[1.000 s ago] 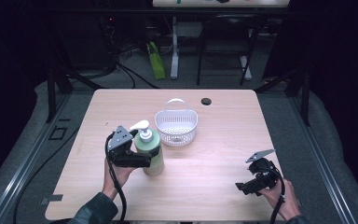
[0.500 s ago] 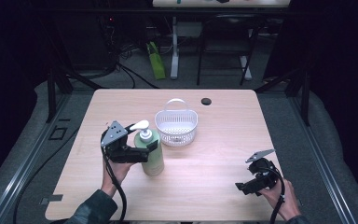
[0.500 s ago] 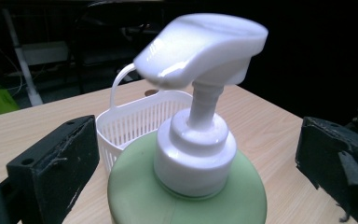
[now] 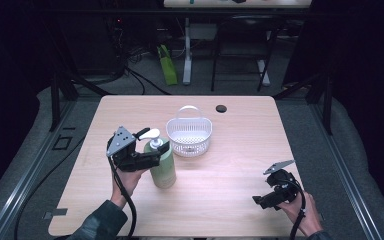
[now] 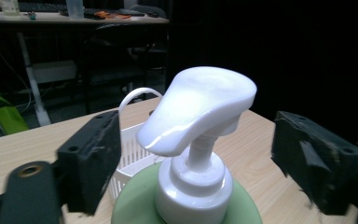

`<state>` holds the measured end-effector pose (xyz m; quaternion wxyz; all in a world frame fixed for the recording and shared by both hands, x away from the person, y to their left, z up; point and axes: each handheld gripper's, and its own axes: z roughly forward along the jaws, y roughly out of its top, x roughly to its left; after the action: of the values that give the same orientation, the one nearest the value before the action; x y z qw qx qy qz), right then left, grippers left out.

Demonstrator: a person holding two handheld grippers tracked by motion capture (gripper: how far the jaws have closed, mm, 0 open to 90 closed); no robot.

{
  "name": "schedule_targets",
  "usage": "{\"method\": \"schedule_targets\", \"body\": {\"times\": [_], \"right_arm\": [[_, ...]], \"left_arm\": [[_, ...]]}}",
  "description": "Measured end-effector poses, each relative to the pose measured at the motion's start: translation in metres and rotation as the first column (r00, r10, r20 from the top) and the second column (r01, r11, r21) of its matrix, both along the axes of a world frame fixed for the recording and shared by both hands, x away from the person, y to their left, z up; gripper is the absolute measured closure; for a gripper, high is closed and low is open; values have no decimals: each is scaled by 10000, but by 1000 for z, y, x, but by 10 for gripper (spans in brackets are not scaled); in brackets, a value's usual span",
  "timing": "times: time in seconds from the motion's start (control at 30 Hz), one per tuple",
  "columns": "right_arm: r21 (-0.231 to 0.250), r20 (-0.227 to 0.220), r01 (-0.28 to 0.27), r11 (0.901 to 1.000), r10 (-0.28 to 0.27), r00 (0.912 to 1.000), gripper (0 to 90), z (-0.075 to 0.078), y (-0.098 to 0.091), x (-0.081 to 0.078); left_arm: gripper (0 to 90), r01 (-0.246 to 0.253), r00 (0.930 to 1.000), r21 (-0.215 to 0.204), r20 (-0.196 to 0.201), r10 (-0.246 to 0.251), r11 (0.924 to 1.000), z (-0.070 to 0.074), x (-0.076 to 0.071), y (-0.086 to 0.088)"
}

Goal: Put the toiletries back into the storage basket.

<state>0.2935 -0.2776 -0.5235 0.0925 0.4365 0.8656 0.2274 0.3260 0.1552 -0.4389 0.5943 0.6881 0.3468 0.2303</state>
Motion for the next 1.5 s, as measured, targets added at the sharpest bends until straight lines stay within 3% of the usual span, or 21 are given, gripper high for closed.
{"method": "schedule_targets", "body": {"times": [0.2,0.63,1.0,1.5], "right_arm": [[13,-14,2,10000,-2,10000,20,0,0,0],[10,8,7,10000,-7,10000,20,1,0,0],[-16,55,0,10000,1,10000,20,1,-1,0],[-50,92,8,10000,-7,10000,21,1,-1,0]], "left_arm": [[354,1,10000,-144,42,0,9999,0,1,1],[522,135,9998,-390,155,-130,9991,0,1,4],[599,245,9990,-539,395,-224,9982,2,-1,5],[667,458,9984,-611,349,-437,9971,2,0,5]]}}
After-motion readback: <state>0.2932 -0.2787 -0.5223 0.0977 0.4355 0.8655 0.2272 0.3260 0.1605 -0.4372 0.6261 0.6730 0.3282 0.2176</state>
